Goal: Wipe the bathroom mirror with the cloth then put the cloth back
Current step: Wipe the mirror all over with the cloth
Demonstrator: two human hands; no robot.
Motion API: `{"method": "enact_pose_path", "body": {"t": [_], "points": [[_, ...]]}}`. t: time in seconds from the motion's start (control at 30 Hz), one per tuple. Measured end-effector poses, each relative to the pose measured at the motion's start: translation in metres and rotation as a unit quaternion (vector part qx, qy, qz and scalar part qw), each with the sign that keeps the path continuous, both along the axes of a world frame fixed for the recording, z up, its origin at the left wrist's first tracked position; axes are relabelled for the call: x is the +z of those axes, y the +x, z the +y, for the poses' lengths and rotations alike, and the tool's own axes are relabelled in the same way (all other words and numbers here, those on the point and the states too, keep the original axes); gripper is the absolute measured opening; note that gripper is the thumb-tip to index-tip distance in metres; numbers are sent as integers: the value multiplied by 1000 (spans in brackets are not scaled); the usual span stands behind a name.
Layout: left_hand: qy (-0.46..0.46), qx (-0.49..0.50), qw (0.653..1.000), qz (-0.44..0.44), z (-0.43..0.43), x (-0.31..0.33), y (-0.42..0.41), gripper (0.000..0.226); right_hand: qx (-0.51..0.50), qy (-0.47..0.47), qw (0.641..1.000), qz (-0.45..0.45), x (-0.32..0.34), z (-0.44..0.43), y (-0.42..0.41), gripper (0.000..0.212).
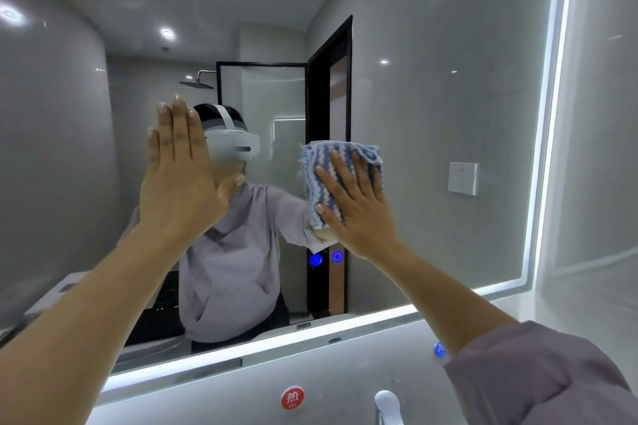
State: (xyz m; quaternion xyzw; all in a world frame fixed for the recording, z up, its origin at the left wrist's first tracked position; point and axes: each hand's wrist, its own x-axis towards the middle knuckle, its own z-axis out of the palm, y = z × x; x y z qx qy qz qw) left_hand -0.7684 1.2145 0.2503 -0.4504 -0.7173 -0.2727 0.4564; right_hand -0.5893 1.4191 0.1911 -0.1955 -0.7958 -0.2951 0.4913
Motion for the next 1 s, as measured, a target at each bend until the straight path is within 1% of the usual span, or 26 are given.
{"method": "enact_pose_path", "body": {"t": [0.1, 0.27, 0.4, 0.5, 0.6, 0.7, 0.8, 0.87, 1.0], "points": [[-6, 2, 1000, -3, 0, 0, 1, 101, -5, -7, 1000, 10, 1, 11, 13, 58], [-16, 14, 1000, -11, -1, 1, 0, 102, 1, 24, 1000, 9, 2, 24, 21, 58], [-34, 47, 998, -5, 0, 3, 1, 103, 1, 22, 999, 27, 2, 42, 37, 58], [-48, 91, 994, -28, 4, 4, 8, 100, 4, 24, 999, 33, 2, 62, 55, 59], [-59, 97, 993, -10, 13, -4, 40, 89, 18, 49, 998, 25, 4, 77, 66, 59], [-67, 81, 994, 13, 27, -18, 86, 88, 37, 63, 997, 27, 5, 87, 71, 58], [-65, 48, 997, -5, 40, -29, 123, 82, 43, 54, 997, 18, 5, 97, 82, 58], [-69, 52, 996, -34, 43, -33, 140, 88, 47, 44, 998, -1, 5, 106, 92, 59], [-89, 93, 989, -76, 46, -44, 162, 104, 52, 33, 998, -21, 7, 125, 118, 60]]}}
